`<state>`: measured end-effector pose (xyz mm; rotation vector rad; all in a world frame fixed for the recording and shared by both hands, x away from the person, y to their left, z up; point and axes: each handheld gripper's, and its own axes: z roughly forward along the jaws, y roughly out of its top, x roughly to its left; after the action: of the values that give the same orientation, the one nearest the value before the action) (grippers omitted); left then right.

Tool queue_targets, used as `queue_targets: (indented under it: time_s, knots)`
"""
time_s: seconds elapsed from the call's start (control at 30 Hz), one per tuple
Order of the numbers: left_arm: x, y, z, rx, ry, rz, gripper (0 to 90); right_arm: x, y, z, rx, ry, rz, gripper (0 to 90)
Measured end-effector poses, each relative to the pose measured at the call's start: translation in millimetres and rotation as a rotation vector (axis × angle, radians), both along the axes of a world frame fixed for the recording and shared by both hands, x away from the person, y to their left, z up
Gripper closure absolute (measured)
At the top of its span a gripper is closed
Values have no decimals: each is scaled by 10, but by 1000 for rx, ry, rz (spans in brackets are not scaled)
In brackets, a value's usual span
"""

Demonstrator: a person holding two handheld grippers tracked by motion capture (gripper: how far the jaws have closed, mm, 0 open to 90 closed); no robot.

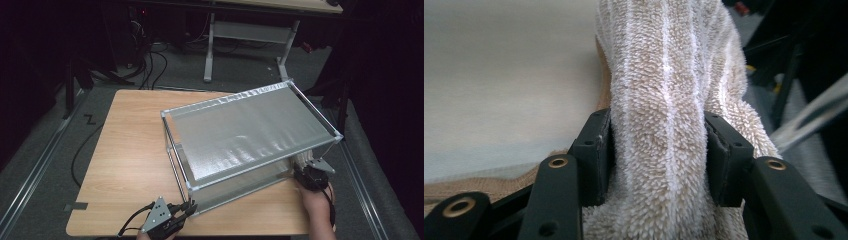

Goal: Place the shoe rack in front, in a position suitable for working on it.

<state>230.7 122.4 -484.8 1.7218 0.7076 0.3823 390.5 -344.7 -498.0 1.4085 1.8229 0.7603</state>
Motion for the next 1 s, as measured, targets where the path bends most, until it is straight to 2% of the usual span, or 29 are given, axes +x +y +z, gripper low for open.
queue_targets:
  time_s: [0.2, 0.43, 0.57, 0.8, 0.83, 0.87, 1.0]
  knots:
    - [3, 1, -1, -2, 2, -1, 790, -21, 73, -4, 49, 19, 58, 512]
    - [7, -2, -5, 0, -5, 1, 791, -76, 321, -8, 45, 38, 148, 511]
    - [21, 2, -6, -3, -1, 6, 791, -131, 565, -18, 19, 42, 219, 511]
    - [40, 1, -7, -8, 1, 10, 790, -236, 1003, -21, 24, 68, 361, 510]
    - [42, 1, -8, -8, 1, 10, 790, -254, 1054, -23, 17, 70, 368, 510]
    - [46, 1, -8, -9, 1, 10, 790, -266, 1116, -26, 1, 58, 398, 510]
    - [55, -2, -9, -10, 1, 11, 790, -341, 1349, -23, 14, 77, 479, 510]
